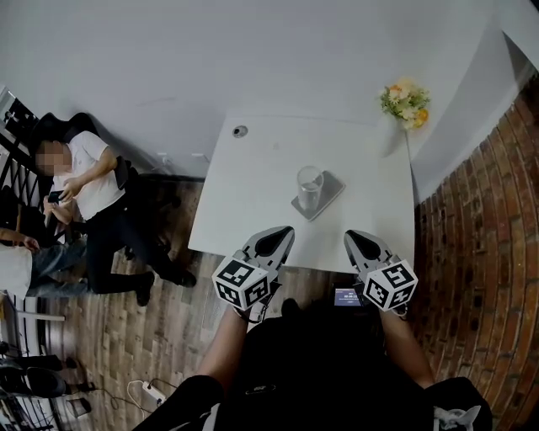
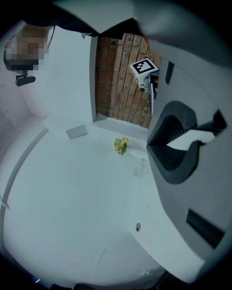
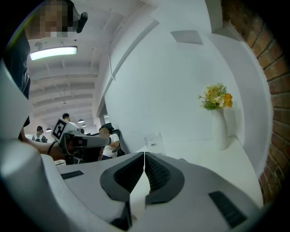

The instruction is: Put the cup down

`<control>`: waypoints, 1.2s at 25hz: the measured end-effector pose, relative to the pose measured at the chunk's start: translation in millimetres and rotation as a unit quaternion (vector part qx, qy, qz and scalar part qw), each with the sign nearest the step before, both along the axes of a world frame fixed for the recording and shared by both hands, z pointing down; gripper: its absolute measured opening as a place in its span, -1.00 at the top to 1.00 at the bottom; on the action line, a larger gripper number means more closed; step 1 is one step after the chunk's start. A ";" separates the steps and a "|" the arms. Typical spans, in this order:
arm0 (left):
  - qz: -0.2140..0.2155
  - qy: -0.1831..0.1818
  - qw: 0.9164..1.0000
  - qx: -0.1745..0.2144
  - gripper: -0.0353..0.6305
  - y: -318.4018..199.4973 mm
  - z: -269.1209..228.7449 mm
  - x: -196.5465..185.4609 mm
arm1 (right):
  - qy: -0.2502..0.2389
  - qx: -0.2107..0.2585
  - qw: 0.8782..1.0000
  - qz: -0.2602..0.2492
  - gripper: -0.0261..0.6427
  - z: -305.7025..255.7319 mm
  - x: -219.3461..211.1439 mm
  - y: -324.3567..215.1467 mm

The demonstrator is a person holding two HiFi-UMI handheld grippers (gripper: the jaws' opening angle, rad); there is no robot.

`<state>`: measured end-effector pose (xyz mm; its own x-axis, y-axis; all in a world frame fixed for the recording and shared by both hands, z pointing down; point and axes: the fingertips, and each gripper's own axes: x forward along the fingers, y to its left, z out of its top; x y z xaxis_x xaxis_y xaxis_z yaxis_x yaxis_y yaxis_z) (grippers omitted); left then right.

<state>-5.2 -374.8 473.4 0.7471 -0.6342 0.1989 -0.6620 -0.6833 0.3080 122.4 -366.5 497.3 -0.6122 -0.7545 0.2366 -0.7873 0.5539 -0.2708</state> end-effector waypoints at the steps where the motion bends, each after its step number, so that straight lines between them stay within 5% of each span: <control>1: -0.004 0.001 1.000 0.003 0.87 1.0 -1.4 -1.8 | -0.003 -0.004 1.000 0.003 0.87 0.7 0.7 1.3; 30: 0.012 -0.007 1.000 -0.002 0.87 13.4 3.1 1.2 | -0.021 -0.010 1.000 0.017 0.88 -6.6 -2.0 -6.5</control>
